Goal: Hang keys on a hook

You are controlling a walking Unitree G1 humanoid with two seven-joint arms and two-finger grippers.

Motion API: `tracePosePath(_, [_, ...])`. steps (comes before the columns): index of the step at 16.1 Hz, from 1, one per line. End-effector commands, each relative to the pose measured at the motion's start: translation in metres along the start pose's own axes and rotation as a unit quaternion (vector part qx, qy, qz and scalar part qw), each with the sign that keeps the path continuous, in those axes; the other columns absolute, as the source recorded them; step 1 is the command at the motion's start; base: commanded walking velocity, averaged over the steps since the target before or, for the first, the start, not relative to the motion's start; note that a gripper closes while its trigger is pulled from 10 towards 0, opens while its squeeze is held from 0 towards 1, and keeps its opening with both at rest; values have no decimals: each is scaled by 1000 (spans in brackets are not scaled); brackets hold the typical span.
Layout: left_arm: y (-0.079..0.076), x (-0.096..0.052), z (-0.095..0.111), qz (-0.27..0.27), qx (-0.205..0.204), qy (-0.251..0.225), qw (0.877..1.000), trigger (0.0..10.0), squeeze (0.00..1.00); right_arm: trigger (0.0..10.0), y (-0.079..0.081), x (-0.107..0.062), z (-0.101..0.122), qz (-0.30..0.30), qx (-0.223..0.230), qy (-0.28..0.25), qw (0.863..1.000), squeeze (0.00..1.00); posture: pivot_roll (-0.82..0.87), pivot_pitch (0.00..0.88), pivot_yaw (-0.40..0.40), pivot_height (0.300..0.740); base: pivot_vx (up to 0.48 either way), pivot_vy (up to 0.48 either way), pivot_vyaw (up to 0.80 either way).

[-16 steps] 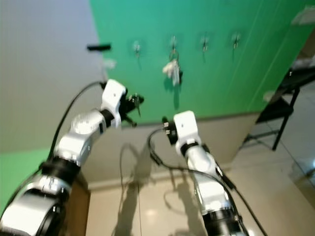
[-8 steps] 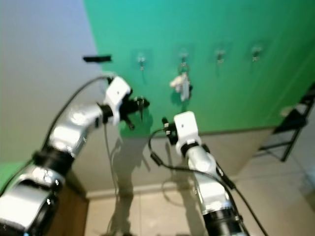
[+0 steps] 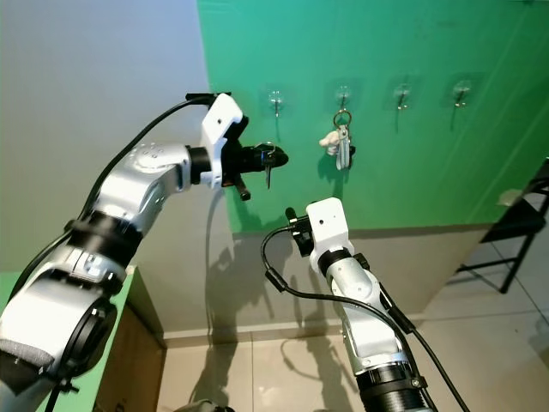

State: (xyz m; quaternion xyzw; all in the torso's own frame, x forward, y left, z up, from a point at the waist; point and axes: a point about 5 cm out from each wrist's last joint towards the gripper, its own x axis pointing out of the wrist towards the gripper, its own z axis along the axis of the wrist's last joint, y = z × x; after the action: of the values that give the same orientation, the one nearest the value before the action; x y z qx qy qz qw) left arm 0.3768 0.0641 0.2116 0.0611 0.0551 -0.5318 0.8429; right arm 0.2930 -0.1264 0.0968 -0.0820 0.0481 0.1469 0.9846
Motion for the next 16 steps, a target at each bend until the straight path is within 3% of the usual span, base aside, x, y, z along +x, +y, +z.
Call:
tracePosePath(1, [6, 0, 10, 7, -8, -6, 1000, 10000, 0, 10000, 1, 2, 3, 3, 0, -4, 1000, 0, -157, 0, 71, 740, 0, 0, 0])
tracePosePath(5, [9, 5, 15, 60, 9, -28, 998, 10000, 0, 10000, 3, 0, 4, 3, 1, -8, 1000, 0, -179, 0, 85, 740, 0, 0, 0])
tracePosePath(7, [2, -7, -7, 78, -30, -74, 994, 10000, 0, 10000, -1, -2, 5, -22, 24, -14, 999, 0, -193, 0, 102, 740, 0, 0, 0])
tracePosePath(8, [-3, -15, -25, 96, -22, -68, 993, 10000, 0, 10000, -5, -3, 5, -33, 33, -15, 999, 0, -185, 0, 100, 740, 0, 0, 0])
tracePosePath(9, [-11, -24, -40, 132, -52, -90, 986, 10000, 0, 10000, -7, -4, 3, -39, 34, -16, 999, 0, -176, 0, 101, 740, 0, 0, 0])
tracePosePath(11, [-17, -40, -62, 221, -36, -91, 970, 10000, 0, 10000, -15, -6, 2, -65, 33, -21, 997, 0, -151, 0, 90, 740, 0, 0, 0])
tracePosePath(12, [-28, -56, -86, 285, 12, -65, 956, 10000, 0, 10000, -23, -9, 0, -93, 36, -24, 995, 0, -139, 0, 80, 740, 0, 0, 0])
tracePosePath(13, [-39, -67, -110, 320, 27, -29, 947, 10000, 0, 10000, -29, -13, -2, -116, 43, -25, 992, 0, -131, 0, 73, 740, 0, 0, 0])
tracePosePath(14, [-39, -84, -135, 409, 63, 43, 909, 10000, 0, 10000, -35, -18, -8, -139, 46, -22, 989, 0, -120, 0, 61, 740, 0, 0, 0])
tracePosePath(15, [-39, -99, -154, 478, 66, 99, 870, 10000, 0, 10000, -37, -23, -13, -153, 48, -18, 987, 0, -118, 0, 55, 740, 0, 0, 0])
tracePosePath(16, [-41, -102, -160, 493, 62, 116, 860, 10000, 0, 10000, -38, -25, -16, -159, 52, -15, 986, 0, -112, 0, 41, 740, 0, 0, 0])
